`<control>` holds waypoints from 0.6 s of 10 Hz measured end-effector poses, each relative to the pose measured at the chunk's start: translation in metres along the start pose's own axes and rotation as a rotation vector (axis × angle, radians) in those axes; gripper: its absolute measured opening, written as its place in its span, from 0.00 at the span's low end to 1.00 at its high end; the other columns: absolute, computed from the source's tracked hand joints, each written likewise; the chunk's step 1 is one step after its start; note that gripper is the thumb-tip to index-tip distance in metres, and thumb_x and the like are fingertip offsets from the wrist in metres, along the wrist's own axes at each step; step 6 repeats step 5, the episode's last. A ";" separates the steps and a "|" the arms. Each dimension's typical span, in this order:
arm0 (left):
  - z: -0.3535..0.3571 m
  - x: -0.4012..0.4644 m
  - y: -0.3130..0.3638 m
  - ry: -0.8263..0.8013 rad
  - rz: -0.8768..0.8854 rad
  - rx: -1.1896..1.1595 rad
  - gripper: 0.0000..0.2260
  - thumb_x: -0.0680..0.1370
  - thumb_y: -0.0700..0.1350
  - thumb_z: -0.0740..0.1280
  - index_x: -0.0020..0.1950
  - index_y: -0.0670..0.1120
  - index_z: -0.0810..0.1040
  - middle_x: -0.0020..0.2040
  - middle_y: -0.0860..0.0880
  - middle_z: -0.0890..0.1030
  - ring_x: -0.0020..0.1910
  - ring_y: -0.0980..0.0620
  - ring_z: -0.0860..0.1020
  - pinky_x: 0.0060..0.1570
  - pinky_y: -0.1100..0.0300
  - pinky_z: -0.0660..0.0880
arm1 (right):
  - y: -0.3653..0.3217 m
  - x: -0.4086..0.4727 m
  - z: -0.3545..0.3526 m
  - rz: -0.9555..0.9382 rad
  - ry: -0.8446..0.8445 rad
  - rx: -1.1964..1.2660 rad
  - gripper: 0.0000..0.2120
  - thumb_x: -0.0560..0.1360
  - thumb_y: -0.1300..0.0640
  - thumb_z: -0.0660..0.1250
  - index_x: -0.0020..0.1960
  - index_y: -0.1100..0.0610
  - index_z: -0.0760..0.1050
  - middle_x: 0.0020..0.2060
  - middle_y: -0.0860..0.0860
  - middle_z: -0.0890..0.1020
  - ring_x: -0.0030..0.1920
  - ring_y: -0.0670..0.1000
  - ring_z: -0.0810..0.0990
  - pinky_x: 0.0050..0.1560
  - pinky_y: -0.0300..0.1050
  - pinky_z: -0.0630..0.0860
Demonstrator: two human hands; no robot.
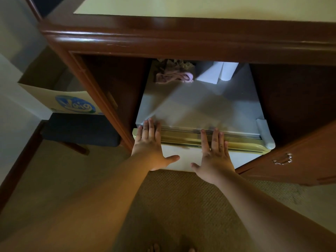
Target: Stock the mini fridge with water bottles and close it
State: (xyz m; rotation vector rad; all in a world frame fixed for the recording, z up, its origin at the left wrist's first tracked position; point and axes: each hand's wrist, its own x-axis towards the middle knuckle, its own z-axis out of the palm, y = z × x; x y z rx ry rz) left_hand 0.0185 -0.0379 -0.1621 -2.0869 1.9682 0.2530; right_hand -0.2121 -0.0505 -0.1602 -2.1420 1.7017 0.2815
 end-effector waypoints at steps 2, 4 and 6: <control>-0.016 -0.001 -0.003 -0.040 0.028 -0.054 0.57 0.71 0.79 0.54 0.81 0.43 0.31 0.82 0.39 0.33 0.81 0.39 0.33 0.80 0.40 0.42 | 0.004 -0.001 -0.007 -0.033 -0.039 0.034 0.53 0.79 0.36 0.63 0.76 0.46 0.19 0.74 0.57 0.20 0.77 0.58 0.23 0.81 0.57 0.36; -0.007 -0.087 -0.003 0.205 -0.089 -0.377 0.44 0.80 0.63 0.62 0.83 0.49 0.36 0.84 0.44 0.40 0.83 0.43 0.47 0.81 0.45 0.53 | 0.020 -0.070 0.006 -0.044 -0.057 0.118 0.46 0.82 0.45 0.60 0.79 0.47 0.24 0.77 0.54 0.24 0.79 0.59 0.29 0.81 0.57 0.42; 0.018 -0.171 0.001 -0.012 -0.116 -0.550 0.43 0.77 0.67 0.60 0.79 0.65 0.30 0.84 0.50 0.47 0.81 0.48 0.58 0.77 0.51 0.60 | 0.026 -0.137 0.022 0.020 -0.216 0.140 0.46 0.82 0.46 0.63 0.82 0.48 0.30 0.79 0.53 0.29 0.81 0.60 0.36 0.80 0.54 0.47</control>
